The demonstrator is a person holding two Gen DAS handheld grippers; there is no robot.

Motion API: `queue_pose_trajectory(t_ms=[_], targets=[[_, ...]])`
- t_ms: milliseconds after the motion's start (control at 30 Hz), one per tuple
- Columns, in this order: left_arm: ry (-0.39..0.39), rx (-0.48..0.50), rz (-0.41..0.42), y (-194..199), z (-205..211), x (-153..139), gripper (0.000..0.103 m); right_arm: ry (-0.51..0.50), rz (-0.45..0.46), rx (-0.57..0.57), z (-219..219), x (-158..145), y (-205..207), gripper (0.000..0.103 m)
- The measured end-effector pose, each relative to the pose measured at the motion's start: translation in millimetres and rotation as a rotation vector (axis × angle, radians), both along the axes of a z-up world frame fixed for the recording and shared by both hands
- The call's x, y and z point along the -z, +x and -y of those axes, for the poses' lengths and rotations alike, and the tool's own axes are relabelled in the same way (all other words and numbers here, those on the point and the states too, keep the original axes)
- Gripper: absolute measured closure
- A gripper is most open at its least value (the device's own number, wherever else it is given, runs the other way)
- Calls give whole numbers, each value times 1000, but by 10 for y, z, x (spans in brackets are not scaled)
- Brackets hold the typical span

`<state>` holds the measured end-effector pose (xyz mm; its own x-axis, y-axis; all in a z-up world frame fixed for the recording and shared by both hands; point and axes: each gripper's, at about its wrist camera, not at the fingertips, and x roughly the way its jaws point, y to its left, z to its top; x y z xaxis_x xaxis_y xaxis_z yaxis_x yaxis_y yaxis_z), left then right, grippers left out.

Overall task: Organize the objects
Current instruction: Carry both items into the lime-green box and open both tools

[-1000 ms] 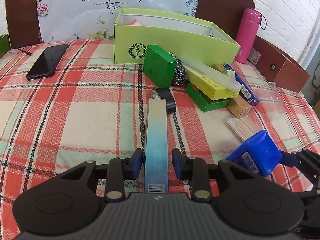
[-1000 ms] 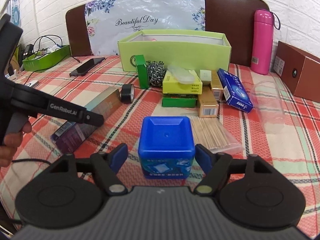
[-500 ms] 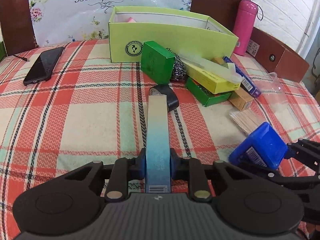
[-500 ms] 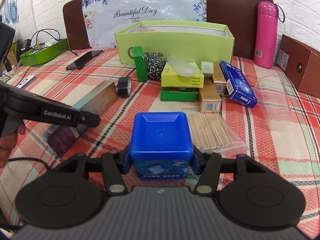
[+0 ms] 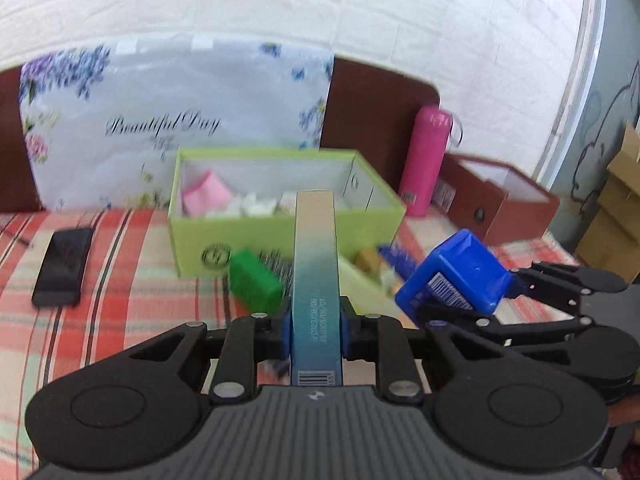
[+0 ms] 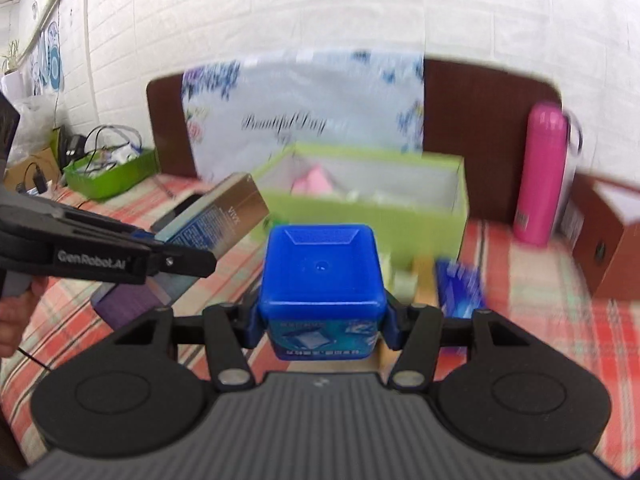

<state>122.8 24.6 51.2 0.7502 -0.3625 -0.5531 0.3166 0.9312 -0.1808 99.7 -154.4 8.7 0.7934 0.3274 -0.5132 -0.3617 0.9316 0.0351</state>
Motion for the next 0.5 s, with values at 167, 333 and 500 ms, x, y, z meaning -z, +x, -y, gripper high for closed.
queue_pose_trajectory(t_ms=[167,333,500], targets=[[-47,-6,65,409,133,-272,81,-16,60,19,46,-203,442,49],[-63,-48,84,969,236,-352,81,15,55,54,130,-192,1019,49],[-66,-105,36,1600,260,-188,81,-15,60,102,142,-52,1536,49]])
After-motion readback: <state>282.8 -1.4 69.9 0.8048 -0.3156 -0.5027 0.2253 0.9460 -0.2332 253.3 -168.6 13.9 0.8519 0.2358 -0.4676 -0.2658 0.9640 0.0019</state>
